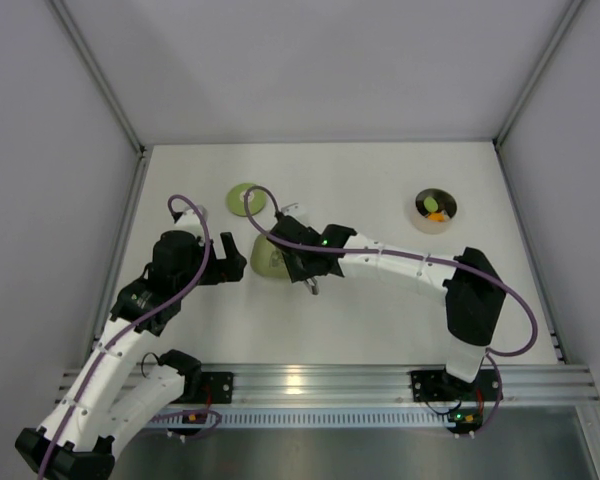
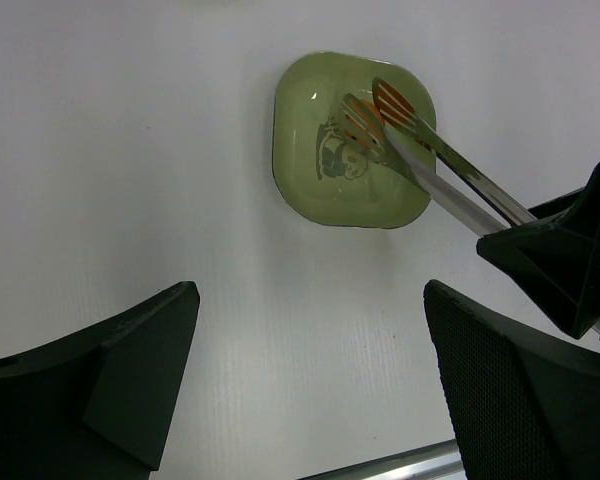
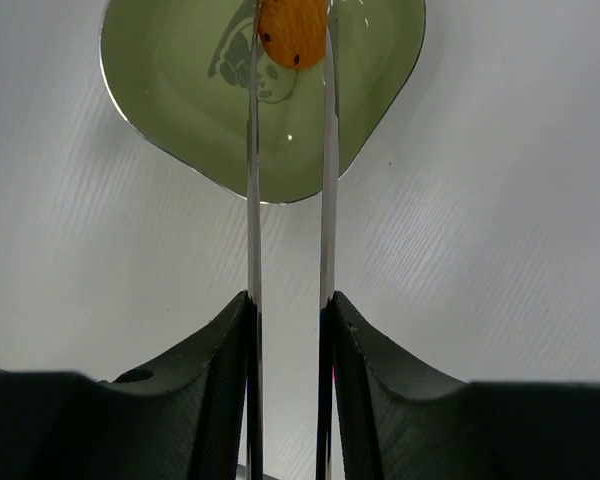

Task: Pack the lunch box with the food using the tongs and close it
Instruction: Pick up the fake food from the plate, then place the fake food in the packing box.

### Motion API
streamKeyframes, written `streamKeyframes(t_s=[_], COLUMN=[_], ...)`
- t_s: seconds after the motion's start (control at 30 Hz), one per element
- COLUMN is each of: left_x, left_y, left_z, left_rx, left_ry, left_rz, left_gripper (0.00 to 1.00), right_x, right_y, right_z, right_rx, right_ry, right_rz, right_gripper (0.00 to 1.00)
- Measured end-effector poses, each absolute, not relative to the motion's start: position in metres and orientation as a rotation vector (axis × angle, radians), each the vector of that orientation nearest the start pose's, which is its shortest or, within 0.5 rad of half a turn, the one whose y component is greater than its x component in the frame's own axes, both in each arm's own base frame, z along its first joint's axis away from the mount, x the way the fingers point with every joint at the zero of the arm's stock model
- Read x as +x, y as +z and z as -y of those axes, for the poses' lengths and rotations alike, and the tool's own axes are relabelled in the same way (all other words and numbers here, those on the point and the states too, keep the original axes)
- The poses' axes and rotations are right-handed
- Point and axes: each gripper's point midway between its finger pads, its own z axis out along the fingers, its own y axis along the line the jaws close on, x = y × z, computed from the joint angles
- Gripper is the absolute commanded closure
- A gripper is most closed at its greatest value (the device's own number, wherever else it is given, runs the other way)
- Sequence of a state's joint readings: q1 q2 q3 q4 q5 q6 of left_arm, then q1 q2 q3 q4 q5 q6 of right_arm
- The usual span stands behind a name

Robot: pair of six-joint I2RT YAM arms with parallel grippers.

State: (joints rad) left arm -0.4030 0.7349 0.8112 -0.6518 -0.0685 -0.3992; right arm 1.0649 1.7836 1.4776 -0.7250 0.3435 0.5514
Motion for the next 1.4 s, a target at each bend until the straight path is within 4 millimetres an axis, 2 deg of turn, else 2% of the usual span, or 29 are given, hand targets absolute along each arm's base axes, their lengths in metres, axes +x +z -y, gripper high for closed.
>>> streamKeyframes(t_s=[0.37, 0.47, 0.6, 0.7, 0.8, 0.93, 1.03, 1.13, 1.23, 1.33, 1.4], left_x=[0.231, 0.231, 0.231, 0.231, 0.231, 0.231, 0.230, 0.230, 0.230, 0.230, 0.230], left_y=[0.201, 0.201, 0.201, 0.201, 0.201, 0.201, 0.201, 0.202, 0.202, 0.202, 0.202], left_z=[0.103, 0.103, 0.103, 0.104, 0.104, 0.104, 0.104, 0.104, 0.104, 0.104, 0.104], left_rx=[-0.035, -0.035, -0.034, -0.034, -0.033, -0.032, -0.032, -0.032, -0.032, -0.032, -0.031], left_ry=[-0.392, -0.393, -0.393, -0.393, -0.394, -0.394, -0.395, -0.396, -0.396, -0.396, -0.397], left_rz=[-2.171, -2.171, -2.171, -2.171, -2.171, -2.170, -2.169, -2.165, -2.165, -2.165, -2.165], left_gripper=[0.01, 0.01, 0.01, 0.01, 0.01, 0.01, 0.01, 0.01, 0.01, 0.01, 0.01], right_x=[0.242, 0.246, 0.261, 0.277, 0.294, 0.311, 0.316, 0.316, 0.312, 0.306, 0.304], right_y=[0.134, 0.146, 0.181, 0.205, 0.222, 0.233, 0.235, 0.230, 0.214, 0.191, 0.181], right_z=[-0.346, -0.340, -0.318, -0.283, -0.233, -0.159, -0.112, -0.074, -0.041, -0.019, -0.011], right_rx=[-0.510, -0.482, -0.378, -0.267, -0.123, 0.080, 0.205, 0.303, 0.393, 0.465, 0.492], right_ry=[0.178, 0.193, 0.241, 0.251, 0.226, 0.149, 0.081, 0.018, -0.032, -0.065, -0.072], right_rz=[-2.457, -2.443, -2.392, -2.353, -2.317, -2.275, -2.249, -2.238, -2.259, -2.303, -2.326], right_gripper=[0.73, 0.72, 0.71, 0.70, 0.69, 0.68, 0.66, 0.66, 0.66, 0.66, 0.66])
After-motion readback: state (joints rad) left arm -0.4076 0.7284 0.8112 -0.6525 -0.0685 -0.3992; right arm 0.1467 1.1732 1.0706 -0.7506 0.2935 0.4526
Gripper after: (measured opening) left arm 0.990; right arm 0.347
